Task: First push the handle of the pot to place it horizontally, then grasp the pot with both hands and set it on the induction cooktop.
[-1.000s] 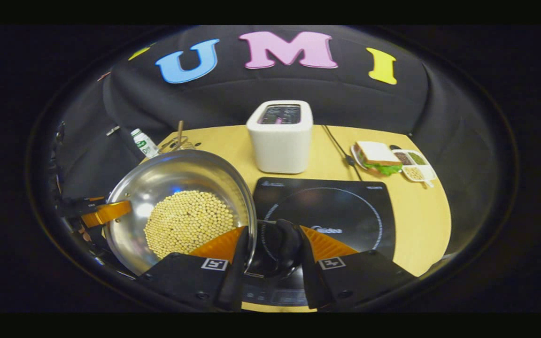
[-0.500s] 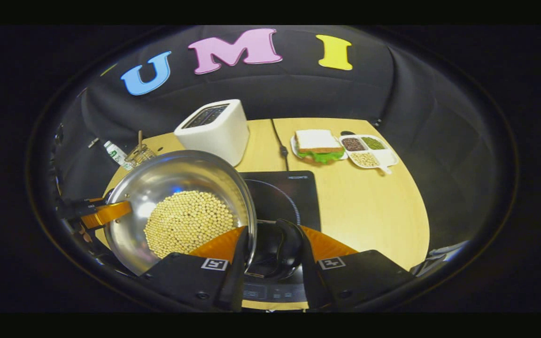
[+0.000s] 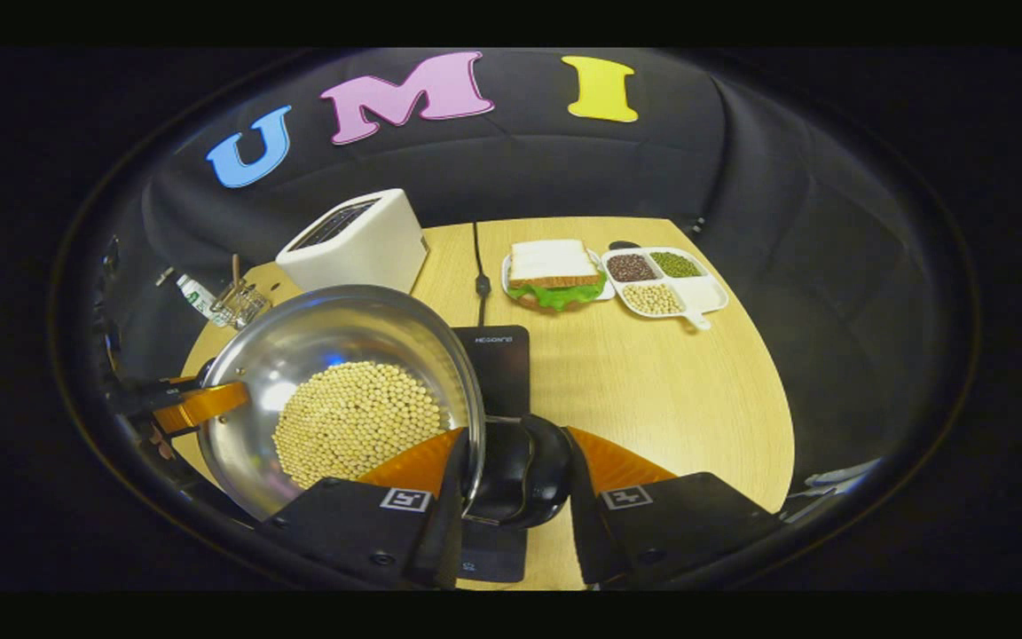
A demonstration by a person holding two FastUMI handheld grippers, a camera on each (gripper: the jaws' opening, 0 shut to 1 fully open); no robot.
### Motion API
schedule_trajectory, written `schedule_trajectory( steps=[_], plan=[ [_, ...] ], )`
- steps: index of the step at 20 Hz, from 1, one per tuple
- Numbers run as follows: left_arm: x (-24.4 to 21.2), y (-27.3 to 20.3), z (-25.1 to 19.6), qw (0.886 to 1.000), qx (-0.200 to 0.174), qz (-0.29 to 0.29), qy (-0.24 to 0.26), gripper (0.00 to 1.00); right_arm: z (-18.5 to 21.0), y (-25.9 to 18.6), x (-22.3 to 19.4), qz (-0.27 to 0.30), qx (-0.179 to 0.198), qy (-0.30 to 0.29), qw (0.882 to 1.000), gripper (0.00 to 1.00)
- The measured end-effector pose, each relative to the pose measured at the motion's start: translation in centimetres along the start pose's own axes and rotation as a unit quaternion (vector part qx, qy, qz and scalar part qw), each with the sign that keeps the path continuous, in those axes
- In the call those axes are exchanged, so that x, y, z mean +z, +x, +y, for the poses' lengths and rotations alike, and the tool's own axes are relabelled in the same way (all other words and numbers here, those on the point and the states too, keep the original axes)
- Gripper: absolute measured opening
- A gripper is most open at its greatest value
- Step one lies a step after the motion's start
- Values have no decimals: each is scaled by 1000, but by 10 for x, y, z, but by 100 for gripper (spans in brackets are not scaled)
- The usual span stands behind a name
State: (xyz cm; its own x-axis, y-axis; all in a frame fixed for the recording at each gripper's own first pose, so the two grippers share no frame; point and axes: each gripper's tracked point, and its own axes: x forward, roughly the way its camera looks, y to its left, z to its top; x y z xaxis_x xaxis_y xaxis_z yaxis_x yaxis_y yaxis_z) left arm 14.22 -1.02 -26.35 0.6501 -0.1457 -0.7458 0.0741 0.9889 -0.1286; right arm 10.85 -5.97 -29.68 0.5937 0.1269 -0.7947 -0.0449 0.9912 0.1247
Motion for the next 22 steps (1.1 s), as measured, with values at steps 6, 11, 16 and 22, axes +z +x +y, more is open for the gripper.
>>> schedule_trajectory(
  steps=[6, 11, 16, 22],
  plan=[
    [-3, 11, -2, 1000, 3, 5, -5, 59, -4, 13, -1, 3, 2, -4, 1000, 54],
    [0, 16, 0, 1000, 0, -3, -10, 59, -3, 16, 2, -5, 3, -3, 1000, 55],
    [0, 18, -1, 1000, -2, -2, -11, 59, -4, 16, 4, -5, 4, 4, 1000, 54],
    [2, 20, 1, 1000, 10, 0, 3, 66, -9, 16, 8, -14, -6, 5, 1000, 65]
  ],
)
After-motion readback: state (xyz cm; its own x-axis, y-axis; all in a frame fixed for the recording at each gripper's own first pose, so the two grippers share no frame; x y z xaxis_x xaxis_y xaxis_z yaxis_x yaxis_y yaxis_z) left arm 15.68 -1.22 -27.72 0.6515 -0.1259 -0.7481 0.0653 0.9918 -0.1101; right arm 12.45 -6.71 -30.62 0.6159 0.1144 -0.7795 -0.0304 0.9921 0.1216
